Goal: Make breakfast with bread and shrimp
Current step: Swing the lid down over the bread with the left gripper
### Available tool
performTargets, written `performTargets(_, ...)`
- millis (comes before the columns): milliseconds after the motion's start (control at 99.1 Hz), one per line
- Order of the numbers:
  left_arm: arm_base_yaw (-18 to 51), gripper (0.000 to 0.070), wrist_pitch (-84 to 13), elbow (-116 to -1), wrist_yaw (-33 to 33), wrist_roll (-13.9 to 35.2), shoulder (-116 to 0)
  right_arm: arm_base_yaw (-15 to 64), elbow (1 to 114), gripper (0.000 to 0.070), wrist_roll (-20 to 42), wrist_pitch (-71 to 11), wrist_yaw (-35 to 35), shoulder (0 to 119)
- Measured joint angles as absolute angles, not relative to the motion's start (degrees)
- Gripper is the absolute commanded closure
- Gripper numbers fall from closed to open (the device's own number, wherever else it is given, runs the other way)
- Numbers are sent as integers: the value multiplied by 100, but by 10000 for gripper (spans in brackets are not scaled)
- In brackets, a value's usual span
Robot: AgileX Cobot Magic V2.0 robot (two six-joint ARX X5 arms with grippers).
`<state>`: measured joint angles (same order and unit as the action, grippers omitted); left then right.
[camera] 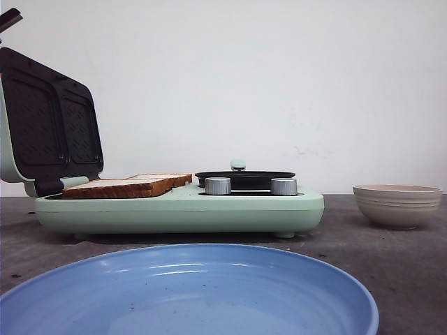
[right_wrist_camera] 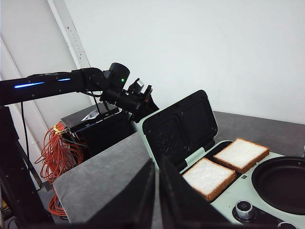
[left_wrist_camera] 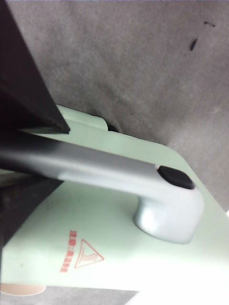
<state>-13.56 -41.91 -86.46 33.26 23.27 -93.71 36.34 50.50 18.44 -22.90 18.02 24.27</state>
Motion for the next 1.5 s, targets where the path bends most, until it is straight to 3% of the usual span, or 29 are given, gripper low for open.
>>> performTargets(202, -1072, 700, -3911, -8661, 3642, 2333, -9367, 3634, 5050, 694, 1826, -2290, 1802, 2427)
performTargets(656, -237, 700, -3544, -8694, 3454, 2561, -9325, 3634, 5050, 694, 1785, -2290, 1800, 2427)
performTargets(1292, 1225, 700, -3186, -8656, 1234, 2661, -9351, 3634, 5050, 694, 1785, -2215, 1800, 2427)
performTargets(1504, 1559, 700, -3044, -8654, 972, 2622, -9561, 3634, 5050, 694, 1785, -2193, 1800, 2427)
